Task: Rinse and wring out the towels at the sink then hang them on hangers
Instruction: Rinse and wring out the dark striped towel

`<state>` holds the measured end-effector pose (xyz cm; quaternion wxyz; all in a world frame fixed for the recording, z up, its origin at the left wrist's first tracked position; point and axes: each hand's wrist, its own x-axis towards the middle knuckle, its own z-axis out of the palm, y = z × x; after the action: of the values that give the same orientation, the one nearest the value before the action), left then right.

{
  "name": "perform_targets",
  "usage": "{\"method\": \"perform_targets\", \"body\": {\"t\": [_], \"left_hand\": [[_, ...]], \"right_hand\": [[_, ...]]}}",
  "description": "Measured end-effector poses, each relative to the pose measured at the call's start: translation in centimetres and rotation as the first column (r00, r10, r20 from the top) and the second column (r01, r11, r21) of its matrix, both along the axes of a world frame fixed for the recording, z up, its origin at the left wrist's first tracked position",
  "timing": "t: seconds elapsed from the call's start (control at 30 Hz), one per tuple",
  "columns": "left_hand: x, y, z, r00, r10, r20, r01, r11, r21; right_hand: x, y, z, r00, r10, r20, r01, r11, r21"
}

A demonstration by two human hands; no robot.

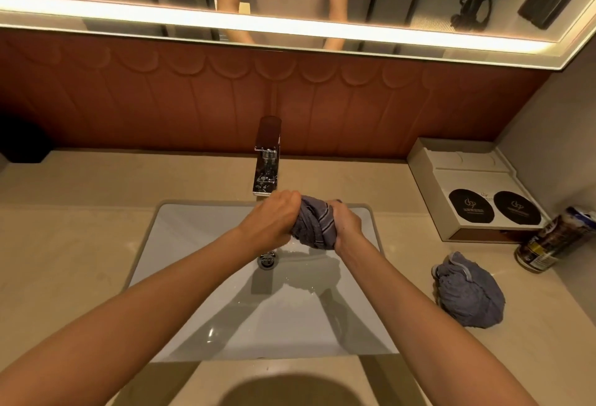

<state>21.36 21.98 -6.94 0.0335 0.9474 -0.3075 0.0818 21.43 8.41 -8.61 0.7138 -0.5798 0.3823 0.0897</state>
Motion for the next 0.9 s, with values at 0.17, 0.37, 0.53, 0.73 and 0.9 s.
{"method": "perform_targets", "body": {"t": [0.17,0.37,0.53,0.73,0.9], "left_hand": [[-0.2,-0.3,-1.3,0.868,0.045,-0.495,-0.239,0.911,-0.336],[-0.8,-0.7,-2.3,0.541,-0.150,-0.828,-0.556,0.675,-0.485],[-0.9,-1.4,-2.6,0.326,-0.340,-0.882,-0.657,0.590,-0.470],[-0.1,-2.6,-3.2,0.313,-0.270,-0.911,-0.649,0.639,-0.413],[0.7,-3.0,-3.3,0.606,0.066,-0.792,-0.441,0.857,-0.266]], "right_hand": [[0.7,-0.3,0.8,0.993,0.101,0.068,-0.051,0.851,-0.523],[1.9,-0.5,1.1,0.908,0.388,0.155,-0.167,0.678,-0.716],[3.6,-1.4,-0.2,0.833,0.497,0.245,-0.266,0.747,-0.610],[4.9,-2.8,-2.2,0.829,0.485,0.277,-0.299,0.804,-0.514],[3.2,-3.6,-3.1,0.875,0.460,0.151,-0.340,0.806,-0.485]]}}
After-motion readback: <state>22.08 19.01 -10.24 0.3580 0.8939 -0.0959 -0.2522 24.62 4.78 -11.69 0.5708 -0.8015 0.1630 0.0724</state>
